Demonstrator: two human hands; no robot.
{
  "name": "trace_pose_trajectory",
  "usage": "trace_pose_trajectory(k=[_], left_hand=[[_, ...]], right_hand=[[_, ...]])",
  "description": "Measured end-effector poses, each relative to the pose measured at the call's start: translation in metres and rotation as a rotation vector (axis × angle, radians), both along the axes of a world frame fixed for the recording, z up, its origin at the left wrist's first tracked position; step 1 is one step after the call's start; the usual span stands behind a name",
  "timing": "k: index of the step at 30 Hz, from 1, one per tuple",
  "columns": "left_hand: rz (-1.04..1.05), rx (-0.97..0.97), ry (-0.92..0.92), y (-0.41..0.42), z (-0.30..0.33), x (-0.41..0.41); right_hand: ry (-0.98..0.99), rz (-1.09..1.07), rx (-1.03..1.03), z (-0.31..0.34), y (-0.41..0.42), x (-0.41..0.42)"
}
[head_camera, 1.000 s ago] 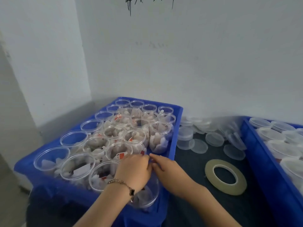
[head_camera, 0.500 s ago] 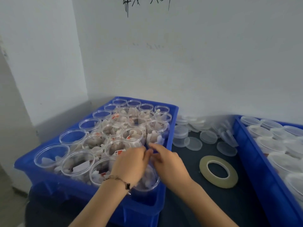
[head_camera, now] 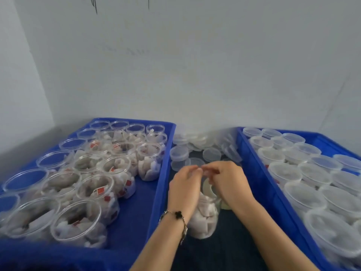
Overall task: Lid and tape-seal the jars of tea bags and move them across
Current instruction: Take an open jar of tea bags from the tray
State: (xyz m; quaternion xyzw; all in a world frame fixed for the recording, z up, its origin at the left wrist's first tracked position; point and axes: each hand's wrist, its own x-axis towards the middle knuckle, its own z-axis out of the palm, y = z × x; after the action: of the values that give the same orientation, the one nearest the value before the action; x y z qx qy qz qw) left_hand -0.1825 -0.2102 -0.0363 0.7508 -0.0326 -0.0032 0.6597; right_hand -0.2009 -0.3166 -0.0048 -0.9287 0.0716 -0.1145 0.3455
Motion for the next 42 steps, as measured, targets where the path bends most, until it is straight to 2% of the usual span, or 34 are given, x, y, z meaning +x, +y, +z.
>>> trace_pose_trajectory(k=[3,6,13,17,21,24,25,26,27,28,29,30,31,34,36,38,42], left_hand=[[0.040,0.052,0.118,-0.020,-0.041,0.000],[0.070,0.094,0.139,-0.034,-0.067,0.000],[0.245,-0.114,0.084,-0.047,-0.083,0.004],[0.265,-0.252,0.020,-0.048,-0.089,0.008],[0.242,-0.222,-0.007,-0.047,-0.090,0.025],[0.315,-0.238,-0.014,-0.049,-0.087,0.035],[0.354,-0.241,-0.021,-0.051,-0.086,0.037],[0.393,-0.242,-0.033,-0.053,-0.085,0.039],[0.426,-0.239,-0.044,-0.055,-0.084,0.039],[0.447,-0.235,-0.049,-0.057,-0.083,0.040],[0.453,-0.227,-0.048,-0.058,-0.083,0.040],[0.447,-0.220,-0.041,-0.058,-0.082,0.040],[0.439,-0.219,-0.040,-0.058,-0.083,0.041],[0.443,-0.221,-0.077,-0.059,-0.089,0.047],[0.464,-0.227,-0.094,-0.060,-0.092,0.050],[0.476,-0.244,-0.109,-0.061,-0.093,0.051],[0.473,-0.310,-0.117,-0.060,-0.094,0.048]], right_hand=[[0.109,-0.027,-0.006,-0.040,-0.015,-0.001],[0.138,-0.076,0.023,-0.065,-0.023,0.000],[0.098,-0.132,-0.033,-0.081,-0.024,0.000],[0.061,-0.193,-0.019,-0.087,-0.023,0.003],[0.021,-0.164,-0.005,-0.086,-0.022,0.021],[0.014,-0.080,-0.024,-0.085,-0.022,0.038],[0.047,-0.022,0.016,-0.085,-0.028,0.048],[0.090,0.029,0.139,-0.082,-0.035,0.057],[0.134,0.048,0.347,-0.078,-0.042,0.067],[0.146,0.016,0.547,-0.079,-0.051,0.079],[0.124,-0.044,0.622,-0.085,-0.060,0.093],[0.095,-0.083,0.534,-0.093,-0.066,0.108],[0.083,-0.081,0.353,-0.105,-0.070,0.123],[0.156,0.124,-0.230,-0.142,-0.070,0.172],[0.231,0.217,-0.506,-0.157,-0.069,0.198],[0.230,0.213,-0.603,-0.161,-0.070,0.211],[0.113,0.162,-0.560,-0.158,-0.062,0.209]])
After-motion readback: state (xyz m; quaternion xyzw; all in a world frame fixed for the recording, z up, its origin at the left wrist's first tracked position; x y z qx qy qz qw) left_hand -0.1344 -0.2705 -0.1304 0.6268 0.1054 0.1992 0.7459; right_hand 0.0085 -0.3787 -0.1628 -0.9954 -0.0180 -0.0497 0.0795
